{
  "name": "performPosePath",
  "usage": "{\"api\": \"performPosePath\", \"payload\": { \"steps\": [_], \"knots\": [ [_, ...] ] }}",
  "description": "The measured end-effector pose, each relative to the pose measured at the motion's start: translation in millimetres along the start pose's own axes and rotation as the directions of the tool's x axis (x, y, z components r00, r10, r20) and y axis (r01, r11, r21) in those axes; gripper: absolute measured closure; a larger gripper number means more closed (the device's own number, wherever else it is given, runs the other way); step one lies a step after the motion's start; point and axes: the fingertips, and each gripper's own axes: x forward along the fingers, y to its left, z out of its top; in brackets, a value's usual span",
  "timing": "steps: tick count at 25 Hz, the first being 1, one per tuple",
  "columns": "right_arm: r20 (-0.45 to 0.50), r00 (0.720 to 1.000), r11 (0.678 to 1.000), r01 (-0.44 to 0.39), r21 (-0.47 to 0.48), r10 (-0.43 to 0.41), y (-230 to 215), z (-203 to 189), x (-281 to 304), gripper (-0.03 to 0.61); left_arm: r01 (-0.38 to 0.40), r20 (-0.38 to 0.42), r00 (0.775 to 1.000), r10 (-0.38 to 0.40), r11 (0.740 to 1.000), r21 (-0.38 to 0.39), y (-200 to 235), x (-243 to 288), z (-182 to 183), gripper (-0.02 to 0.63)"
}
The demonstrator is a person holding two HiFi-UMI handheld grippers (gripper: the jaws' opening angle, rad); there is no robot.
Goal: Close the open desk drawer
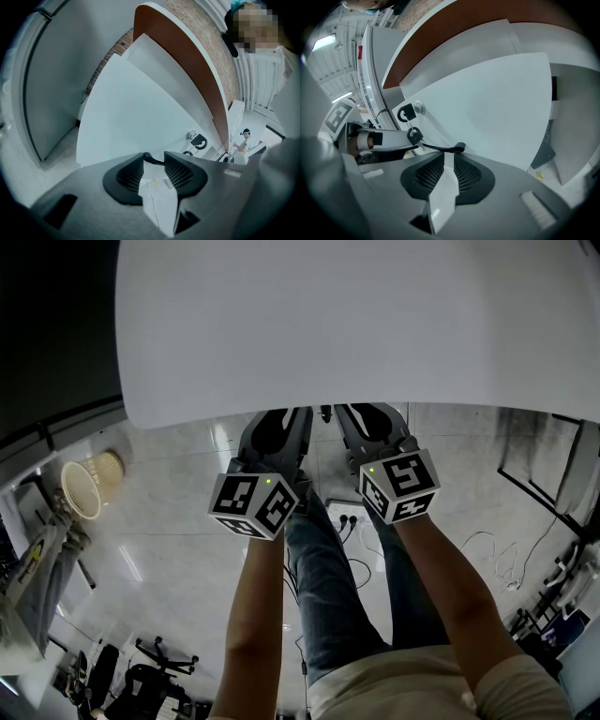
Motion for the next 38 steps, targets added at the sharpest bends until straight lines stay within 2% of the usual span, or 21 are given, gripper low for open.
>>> {"api": "performPosePath", "payload": {
  "steps": [21, 38],
  "knots": [
    [0.054, 0.999, 1.0, 0.003, -0.024, -0.002, -20, 35, 23, 0.508, 0.003, 0.041, 0.999, -0.004, 1.0, 0.006, 4, 32, 32, 0.469],
    [0.064, 0.998, 1.0, 0.01, -0.02, -0.008, -36, 43, 47, 0.534, -0.016, 0.038, 0.999, 0.016, 1.0, 0.006, 15, 53, 41, 0.469]
  ]
}}
